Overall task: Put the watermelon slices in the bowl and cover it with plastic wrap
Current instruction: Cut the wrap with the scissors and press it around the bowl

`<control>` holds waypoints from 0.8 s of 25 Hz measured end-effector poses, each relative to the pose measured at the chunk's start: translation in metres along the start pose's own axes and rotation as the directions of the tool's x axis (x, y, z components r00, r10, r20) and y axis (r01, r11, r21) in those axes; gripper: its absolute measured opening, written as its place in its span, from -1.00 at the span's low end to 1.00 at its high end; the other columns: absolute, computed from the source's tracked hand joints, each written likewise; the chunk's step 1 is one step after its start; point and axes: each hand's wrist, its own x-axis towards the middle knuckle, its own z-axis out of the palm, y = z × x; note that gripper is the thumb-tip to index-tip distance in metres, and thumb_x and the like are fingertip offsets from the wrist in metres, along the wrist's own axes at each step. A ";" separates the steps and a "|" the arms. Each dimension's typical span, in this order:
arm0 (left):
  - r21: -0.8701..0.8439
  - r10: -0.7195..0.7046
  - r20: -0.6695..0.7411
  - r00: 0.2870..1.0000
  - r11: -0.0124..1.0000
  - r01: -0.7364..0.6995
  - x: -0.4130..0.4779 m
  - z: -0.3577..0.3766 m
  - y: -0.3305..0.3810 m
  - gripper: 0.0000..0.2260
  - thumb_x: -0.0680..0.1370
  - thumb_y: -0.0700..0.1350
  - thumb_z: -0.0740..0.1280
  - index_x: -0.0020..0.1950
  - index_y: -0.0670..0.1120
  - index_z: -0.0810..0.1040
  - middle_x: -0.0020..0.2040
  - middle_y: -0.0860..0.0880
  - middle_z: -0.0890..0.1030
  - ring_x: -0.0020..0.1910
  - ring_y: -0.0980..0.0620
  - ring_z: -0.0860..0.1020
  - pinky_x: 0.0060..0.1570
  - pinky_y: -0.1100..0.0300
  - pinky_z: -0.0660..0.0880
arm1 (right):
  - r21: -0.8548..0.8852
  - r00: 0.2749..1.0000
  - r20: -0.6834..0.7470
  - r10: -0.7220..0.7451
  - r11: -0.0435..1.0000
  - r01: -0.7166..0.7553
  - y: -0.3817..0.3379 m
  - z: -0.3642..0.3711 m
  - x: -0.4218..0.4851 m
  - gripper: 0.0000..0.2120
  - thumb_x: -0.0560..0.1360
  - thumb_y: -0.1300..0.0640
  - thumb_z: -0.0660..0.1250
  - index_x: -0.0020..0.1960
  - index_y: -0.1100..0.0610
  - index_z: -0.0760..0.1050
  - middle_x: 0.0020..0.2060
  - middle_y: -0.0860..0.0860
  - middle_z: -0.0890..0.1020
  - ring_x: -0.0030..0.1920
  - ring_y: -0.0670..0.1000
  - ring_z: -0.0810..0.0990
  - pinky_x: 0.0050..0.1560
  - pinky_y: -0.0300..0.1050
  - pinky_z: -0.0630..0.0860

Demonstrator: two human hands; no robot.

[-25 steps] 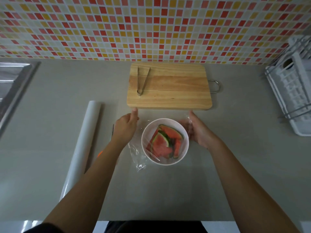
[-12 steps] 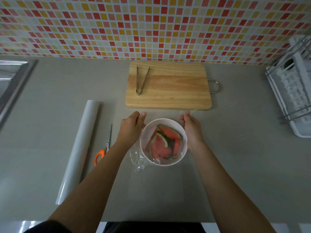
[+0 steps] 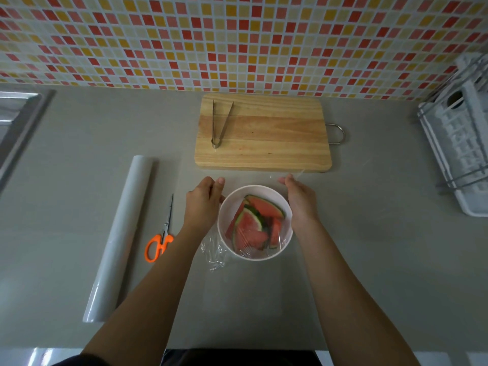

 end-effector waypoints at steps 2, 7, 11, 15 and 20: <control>0.008 -0.032 -0.016 0.999 0.999 0.033 -0.001 0.002 -0.002 -0.62 0.61 0.00 0.20 -0.38 -0.07 0.27 -0.45 0.07 0.50 -0.45 0.23 0.49 -0.44 0.48 0.30 | 0.013 1.000 -0.023 0.010 1.000 -0.009 0.003 0.001 0.001 -0.78 0.53 0.04 0.24 -0.07 0.08 0.64 -0.14 -0.09 0.61 -0.12 -0.11 0.56 0.02 -0.16 0.46; -0.017 -0.158 0.018 0.987 0.987 0.158 -0.003 0.010 -0.012 -0.59 0.59 0.00 0.23 -0.42 -0.08 0.23 -0.47 0.01 0.35 -0.44 0.08 0.31 -0.46 0.36 0.26 | -0.067 0.996 -0.078 0.047 0.996 -0.053 0.007 0.001 0.004 -0.86 0.46 0.13 0.32 -0.17 0.16 0.62 -0.22 0.08 0.63 -0.17 0.05 0.57 -0.10 -0.08 0.49; -0.323 -0.321 0.152 0.935 0.878 0.354 -0.006 0.014 -0.014 -0.90 0.52 -0.09 0.35 -0.17 -0.03 0.48 -0.12 -0.06 0.62 -0.13 -0.07 0.60 -0.08 0.10 0.55 | -0.086 0.993 -0.121 -0.011 0.996 0.000 0.008 0.001 0.005 -0.54 0.41 0.37 0.15 0.24 0.10 0.51 0.19 0.04 0.58 0.10 0.03 0.57 0.02 -0.18 0.48; -0.462 -0.379 0.223 0.898 0.770 0.440 -0.011 0.015 -0.011 -0.87 0.52 -0.26 0.29 0.02 -0.08 0.49 -0.02 -0.17 0.61 -0.08 -0.15 0.59 0.02 -0.14 0.55 | -0.148 0.994 -0.102 -0.031 0.989 0.016 0.004 0.004 0.007 -0.47 0.41 0.39 0.04 0.23 0.02 0.52 0.25 0.01 0.53 -0.03 -0.02 0.57 -0.27 -0.44 0.41; -0.493 -0.348 0.256 0.902 0.755 0.432 -0.012 0.013 -0.012 -0.85 0.51 -0.30 0.29 -0.01 -0.07 0.50 -0.12 -0.12 0.60 -0.21 -0.07 0.59 -0.24 0.09 0.59 | -0.088 0.987 -0.158 0.020 0.996 -0.034 0.003 0.003 0.002 -0.43 0.36 0.43 -0.01 0.13 0.03 0.57 0.22 0.07 0.56 0.17 0.09 0.54 0.21 -0.10 0.47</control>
